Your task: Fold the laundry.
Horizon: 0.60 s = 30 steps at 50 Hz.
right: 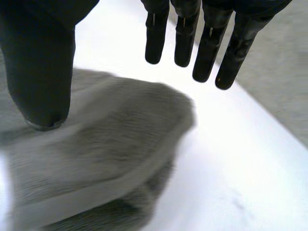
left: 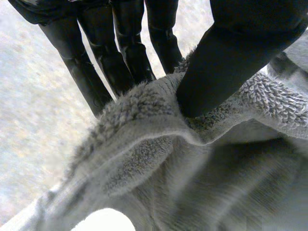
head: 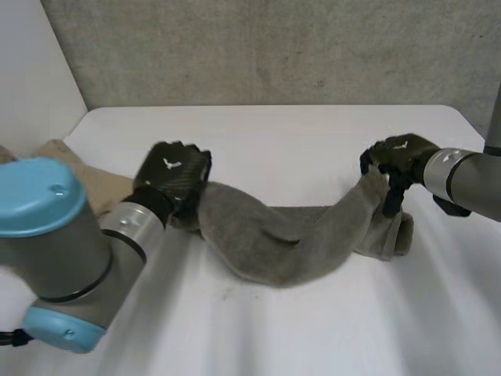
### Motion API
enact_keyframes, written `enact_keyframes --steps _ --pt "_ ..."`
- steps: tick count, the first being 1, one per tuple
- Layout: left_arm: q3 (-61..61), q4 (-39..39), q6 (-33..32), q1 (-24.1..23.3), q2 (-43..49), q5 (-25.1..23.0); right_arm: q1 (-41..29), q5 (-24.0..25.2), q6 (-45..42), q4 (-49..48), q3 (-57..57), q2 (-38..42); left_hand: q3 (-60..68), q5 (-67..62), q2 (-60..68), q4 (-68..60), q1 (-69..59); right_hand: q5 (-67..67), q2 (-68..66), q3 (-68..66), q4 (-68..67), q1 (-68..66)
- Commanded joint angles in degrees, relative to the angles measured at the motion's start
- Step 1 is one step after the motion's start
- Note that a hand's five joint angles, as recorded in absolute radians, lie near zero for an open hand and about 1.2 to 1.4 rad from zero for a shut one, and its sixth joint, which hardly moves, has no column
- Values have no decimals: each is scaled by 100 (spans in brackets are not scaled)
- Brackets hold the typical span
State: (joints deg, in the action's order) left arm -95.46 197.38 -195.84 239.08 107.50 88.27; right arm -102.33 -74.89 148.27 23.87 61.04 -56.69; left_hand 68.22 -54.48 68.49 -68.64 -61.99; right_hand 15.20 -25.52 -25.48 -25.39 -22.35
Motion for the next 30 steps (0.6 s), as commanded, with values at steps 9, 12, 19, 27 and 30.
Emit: enact_keyframes --steps 9,12,19,27,30 --pt "160 -50 2 -55 105 24 82 -149 124 -682 1778 -1625 1178 -1552 1151 -1136 -1801 1009 -977 -981 -990 -1294" --pt "90 -50 11 7 17 15 82 -8 -210 -568 2315 -1713 1178 -1552 1151 -1136 -1801 1247 -1215 -1219 -1228 -1532" --pt "-69 -50 19 86 -10 15 170 106 -597 -523 3028 -1652 1178 -1552 1151 -1136 -1801 1046 -1014 -1019 -1027 -1331" --pt "-69 -50 20 86 -10 24 134 80 -334 -1525 2800 -800 1178 -1552 1151 -1136 -1801 -485 516 512 504 200" --pt "-77 -50 28 95 -10 24 134 89 -27 -1841 2615 -554 1178 -1552 1151 -1136 -1801 -670 702 697 689 385"
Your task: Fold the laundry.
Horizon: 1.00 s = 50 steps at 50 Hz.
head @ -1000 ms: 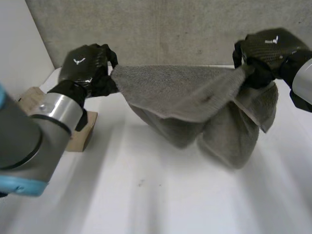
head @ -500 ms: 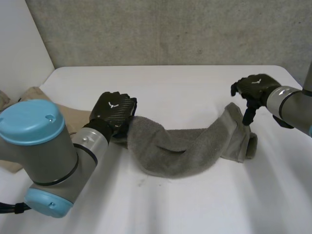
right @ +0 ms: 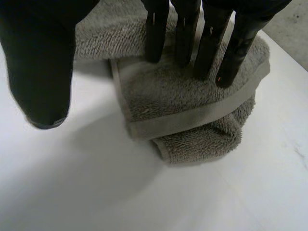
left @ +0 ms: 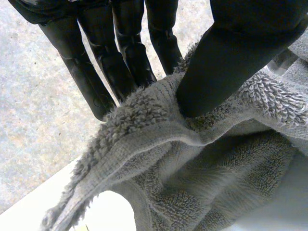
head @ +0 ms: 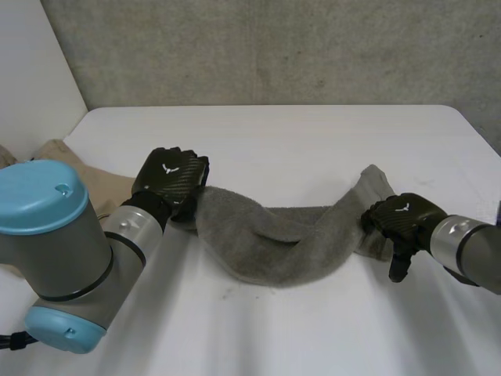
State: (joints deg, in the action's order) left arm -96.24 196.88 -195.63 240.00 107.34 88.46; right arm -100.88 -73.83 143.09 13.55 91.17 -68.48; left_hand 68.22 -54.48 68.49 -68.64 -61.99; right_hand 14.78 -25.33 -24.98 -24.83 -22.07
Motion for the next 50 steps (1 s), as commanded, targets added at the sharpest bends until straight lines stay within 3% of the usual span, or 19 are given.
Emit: enact_keyframes --steps 1,14,22,29,50 --pt "0 0 8 3 6 5 -11 -8 553 -879 -459 704 1178 -1552 1151 -1136 -1801 -662 717 682 666 391" --pt "-35 9 17 143 15 -4 -231 -61 764 -1029 -1566 1794 1178 -1552 1151 -1136 -1801 -478 532 497 482 206" --pt "-35 9 17 152 15 -4 -327 -78 764 -1047 -2155 2295 1178 -1552 1151 -1136 -1801 831 -776 -812 -827 -1102" --pt "-35 9 17 187 23 -4 -345 -105 773 -1047 -2428 2427 1178 -1552 1151 -1136 -1801 2079 -2024 -2059 -2075 -2350" --pt "-62 9 17 188 23 5 -362 -87 1098 -555 -3166 2524 1178 -1552 1151 -1136 -1801 2046 -1991 -2026 -2041 -2317"
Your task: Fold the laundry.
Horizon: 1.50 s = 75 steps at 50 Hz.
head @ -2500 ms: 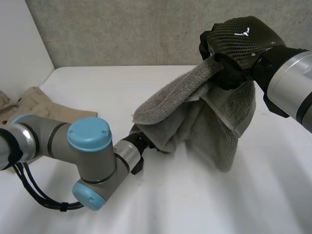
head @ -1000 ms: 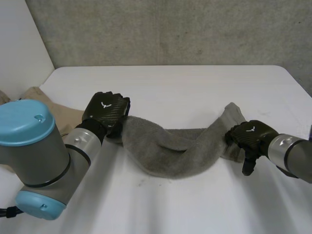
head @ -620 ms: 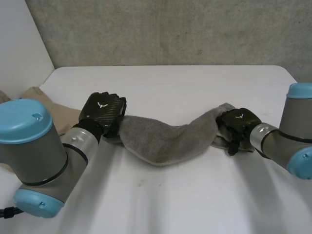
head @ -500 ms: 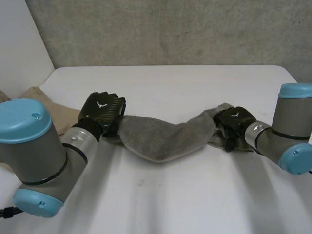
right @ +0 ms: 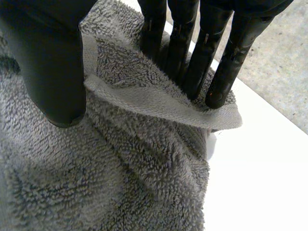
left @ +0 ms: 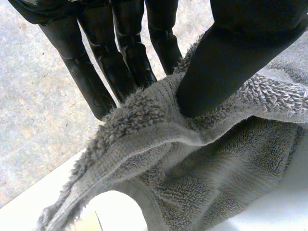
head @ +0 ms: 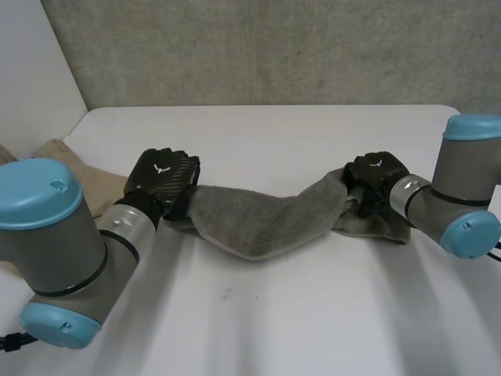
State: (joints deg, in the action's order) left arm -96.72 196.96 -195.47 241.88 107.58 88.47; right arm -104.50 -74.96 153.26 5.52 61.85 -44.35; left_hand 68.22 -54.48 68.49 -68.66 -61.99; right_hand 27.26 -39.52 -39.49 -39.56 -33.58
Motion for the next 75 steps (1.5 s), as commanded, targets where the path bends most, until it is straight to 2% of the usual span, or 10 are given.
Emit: enact_keyframes --steps 1,5,9,20,32,41,48,57,65,75 --pt "-14 0 0 -1 0 3 0 17 82 247 -287 180 1178 -1552 1151 -1134 -1801 798 -572 -575 -568 -1166" --pt "-14 0 0 -1 0 3 0 -10 82 239 -402 365 1178 -1552 1151 -1134 -1801 1032 -806 -809 -802 -1400" --pt "-14 0 -9 -1 0 -6 9 -19 125 247 -551 427 1178 -1552 1151 -1134 -1801 4269 -4043 -4046 -4039 -4637" --pt "267 -693 -500 272 -825 -14 97 -10 249 694 -595 -1672 1178 -1552 1151 -1134 -1801 4274 -4048 -4051 -4044 -4642" --pt "680 -1906 -1467 351 -2364 -14 808 473 -1156 3005 -737 -3167 1178 -1552 1151 -1134 -1801 4274 -4048 -4051 -4044 -4642" --pt "470 -2206 -1582 342 -2198 -50 835 983 -1491 3807 -306 -3116 1178 -1552 1151 -1134 -1801 4274 -4048 -4051 -4044 -4642" --pt "408 -2171 -1617 333 -837 -50 800 1001 -1597 3789 -156 -2202 1178 -1552 1151 -1134 -1801 4274 -4048 -4051 -4044 -4642" --pt "2278 -1240 -1617 403 413 12 747 703 -773 1876 -1385 -1375 1178 -1552 1151 -1134 -1801 4274 -4048 -4051 -4044 -4642" --pt "3133 1439 -1600 597 18 47 738 333 1406 -1638 -1493 -1857 1178 -1552 1151 -1134 -1801 4274 -4048 -4051 -4044 -4642" --pt "1579 1547 -1564 553 -290 47 756 517 1594 -1353 -370 -2210 1178 -1552 1151 -1134 -1801 4274 -4048 -4051 -4044 -4642"
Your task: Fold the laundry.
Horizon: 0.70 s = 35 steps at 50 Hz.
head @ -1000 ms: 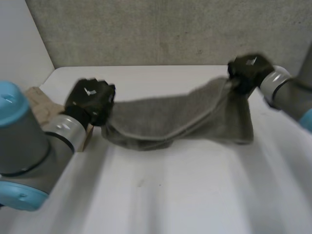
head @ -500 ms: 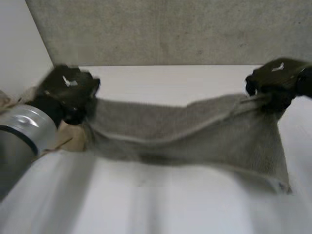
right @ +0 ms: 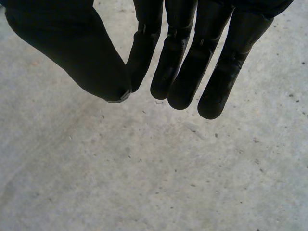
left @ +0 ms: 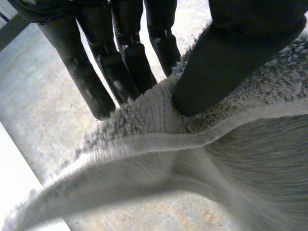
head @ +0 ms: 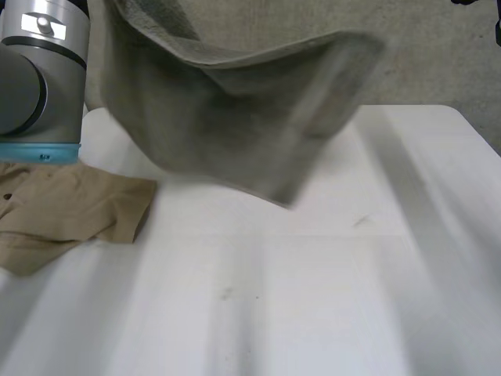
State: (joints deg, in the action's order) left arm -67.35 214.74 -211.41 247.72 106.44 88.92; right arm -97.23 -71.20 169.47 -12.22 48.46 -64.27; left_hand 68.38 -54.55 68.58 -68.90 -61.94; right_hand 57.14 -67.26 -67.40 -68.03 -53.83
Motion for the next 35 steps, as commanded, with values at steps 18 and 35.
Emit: enact_keyframes --steps 18,35 --pt "-2925 -1153 -6 -197 -1362 310 -15 441 -1306 2242 3098 -296 1162 -1545 1142 -1110 -1806 -3950 3961 3976 4039 2619" --pt "-1800 -2287 12 -1419 -1951 1013 -1983 -96 1361 89 3688 345 1162 -1545 1142 -1110 -1806 -5714 5726 5740 5803 4383"
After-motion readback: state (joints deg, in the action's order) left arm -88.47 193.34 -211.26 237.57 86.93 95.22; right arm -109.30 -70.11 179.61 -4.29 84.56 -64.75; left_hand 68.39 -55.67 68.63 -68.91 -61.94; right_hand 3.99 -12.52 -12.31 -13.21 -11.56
